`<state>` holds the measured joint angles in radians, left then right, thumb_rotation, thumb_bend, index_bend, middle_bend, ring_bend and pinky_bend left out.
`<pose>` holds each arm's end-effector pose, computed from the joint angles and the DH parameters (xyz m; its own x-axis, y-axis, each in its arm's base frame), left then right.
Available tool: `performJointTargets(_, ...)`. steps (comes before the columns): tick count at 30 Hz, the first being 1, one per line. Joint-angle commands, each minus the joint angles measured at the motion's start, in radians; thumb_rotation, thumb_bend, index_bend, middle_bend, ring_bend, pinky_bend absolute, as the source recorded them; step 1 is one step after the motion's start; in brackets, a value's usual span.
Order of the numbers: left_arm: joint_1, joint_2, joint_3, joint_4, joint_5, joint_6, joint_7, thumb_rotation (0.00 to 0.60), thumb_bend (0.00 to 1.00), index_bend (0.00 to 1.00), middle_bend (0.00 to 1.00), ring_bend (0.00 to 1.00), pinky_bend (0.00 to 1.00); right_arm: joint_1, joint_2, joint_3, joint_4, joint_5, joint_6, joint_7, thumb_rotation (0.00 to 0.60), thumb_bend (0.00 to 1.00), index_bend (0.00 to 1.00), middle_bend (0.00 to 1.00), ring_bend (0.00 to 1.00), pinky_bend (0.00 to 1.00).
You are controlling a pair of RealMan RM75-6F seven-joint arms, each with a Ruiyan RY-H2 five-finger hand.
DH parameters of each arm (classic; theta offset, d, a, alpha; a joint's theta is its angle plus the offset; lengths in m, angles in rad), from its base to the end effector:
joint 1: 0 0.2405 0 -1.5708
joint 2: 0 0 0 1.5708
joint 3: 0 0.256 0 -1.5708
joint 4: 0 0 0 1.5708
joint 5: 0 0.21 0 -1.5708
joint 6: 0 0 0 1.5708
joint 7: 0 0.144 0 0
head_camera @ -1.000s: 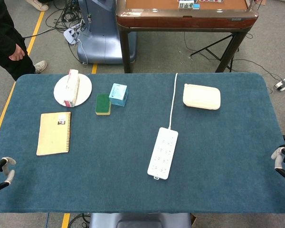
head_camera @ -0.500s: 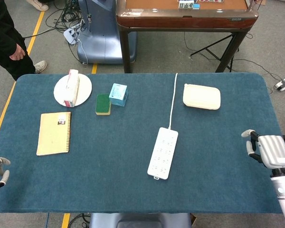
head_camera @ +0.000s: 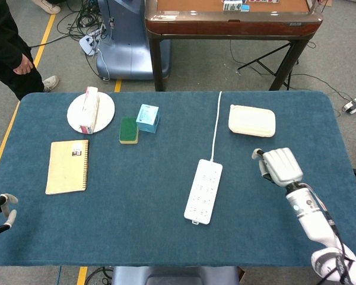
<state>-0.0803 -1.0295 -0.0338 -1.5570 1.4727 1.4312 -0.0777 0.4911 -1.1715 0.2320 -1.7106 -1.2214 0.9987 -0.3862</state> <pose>-0.3368 0.1772 0.1885 0.4514 0.0610 0.8902 0.8904 0.0349 -0.4539 -0.2131 -0.3154 0.1036 0.5606 -0.1548 0.8135 -0.8186 -0.2517 0.5162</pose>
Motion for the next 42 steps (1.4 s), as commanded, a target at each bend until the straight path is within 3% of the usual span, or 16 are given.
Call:
performJointTargets(1, -0.005, -0.002, -0.002, 0.005, -0.006, -0.01, -0.003, 0.6, 0.43, 0.53, 0.64, 0.52, 0.72, 0.075, -0.072, 0.009, 0.016, 0.085, -0.055, -0.093, 0.6, 0.69, 0.39, 0.98, 1.0, 1.0)
performJointTargets(21, -0.009, 0.001, -0.01, 0.034, -0.042, -0.03, -0.042, 0.6, 0.43, 0.54, 0.64, 0.52, 0.72, 0.27, -0.29, -0.051, 0.162, 0.295, -0.119, -0.281, 0.6, 0.7, 0.39, 0.99, 1.0, 1.0)
performJointTargets(42, -0.008, 0.004, -0.012, 0.045, -0.048, -0.033, -0.07, 0.6, 0.43, 0.54, 0.64, 0.52, 0.72, 0.329, -0.373, -0.103, 0.233, 0.336, -0.106, -0.291, 0.6, 0.7, 0.39, 0.99, 1.0, 1.0)
